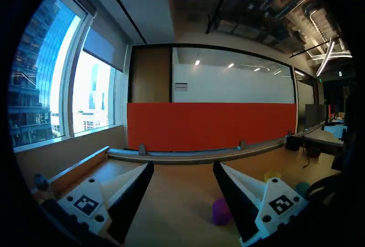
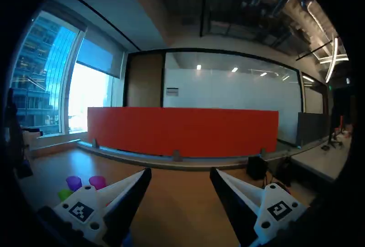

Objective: Pour water

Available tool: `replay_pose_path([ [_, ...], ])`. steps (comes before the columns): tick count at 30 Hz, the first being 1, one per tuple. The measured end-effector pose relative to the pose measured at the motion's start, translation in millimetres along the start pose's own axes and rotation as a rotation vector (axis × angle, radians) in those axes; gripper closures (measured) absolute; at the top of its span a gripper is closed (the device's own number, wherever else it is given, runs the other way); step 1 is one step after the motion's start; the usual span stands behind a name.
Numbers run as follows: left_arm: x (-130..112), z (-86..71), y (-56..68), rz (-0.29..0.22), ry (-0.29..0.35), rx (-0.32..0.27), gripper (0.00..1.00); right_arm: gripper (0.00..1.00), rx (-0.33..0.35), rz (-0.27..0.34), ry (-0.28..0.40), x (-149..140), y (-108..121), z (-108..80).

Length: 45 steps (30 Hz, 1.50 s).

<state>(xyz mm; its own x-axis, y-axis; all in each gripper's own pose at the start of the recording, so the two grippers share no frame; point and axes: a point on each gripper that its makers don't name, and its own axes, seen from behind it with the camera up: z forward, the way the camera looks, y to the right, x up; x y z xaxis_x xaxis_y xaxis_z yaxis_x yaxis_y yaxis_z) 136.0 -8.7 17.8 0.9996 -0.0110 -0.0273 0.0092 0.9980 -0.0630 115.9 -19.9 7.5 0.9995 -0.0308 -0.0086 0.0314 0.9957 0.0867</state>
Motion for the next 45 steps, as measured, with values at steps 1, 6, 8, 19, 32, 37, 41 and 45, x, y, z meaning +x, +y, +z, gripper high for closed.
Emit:
replay_pose_path([
  [1, 6.6, 1.6, -0.3, 0.001, 0.000, -0.003, 0.04, 0.01, 0.004, -0.002, 0.000, 6.4, -0.7, 1.1],
  [6, 42.1, 10.5, -2.7, 0.008, 0.004, -0.016, 0.04, 0.01, 0.023, -0.004, -0.004, 36.2, -3.3, 6.1],
  [8, 55.8, 13.5, -3.5, 0.014, 0.010, -0.021, 0.04, 0.01, 0.031, 0.001, -0.007, 46.3, -4.3, 7.6],
  [19, 102.1, 23.7, 9.6, 0.047, 0.004, -0.090, 0.04, 0.01, 0.087, 0.035, -0.021, 77.5, -11.5, 14.9],
  [32, 106.8, 22.2, 57.7, 0.033, -0.031, -0.296, 0.04, 0.01, 0.326, 0.054, -0.045, 88.6, -53.1, 6.7],
  [37, 102.1, 19.5, 76.2, 0.004, -0.056, -0.384, 0.04, 0.01, 0.433, 0.069, -0.042, 96.0, -75.1, -0.9],
  [41, 96.7, 17.0, 85.8, -0.002, -0.072, -0.436, 0.04, 0.01, 0.492, 0.066, -0.051, 96.3, -88.4, -5.5],
  [45, 92.0, 13.0, 93.8, 0.022, -0.078, -0.479, 0.04, 0.01, 0.539, 0.054, -0.068, 92.1, -98.4, -8.2],
])
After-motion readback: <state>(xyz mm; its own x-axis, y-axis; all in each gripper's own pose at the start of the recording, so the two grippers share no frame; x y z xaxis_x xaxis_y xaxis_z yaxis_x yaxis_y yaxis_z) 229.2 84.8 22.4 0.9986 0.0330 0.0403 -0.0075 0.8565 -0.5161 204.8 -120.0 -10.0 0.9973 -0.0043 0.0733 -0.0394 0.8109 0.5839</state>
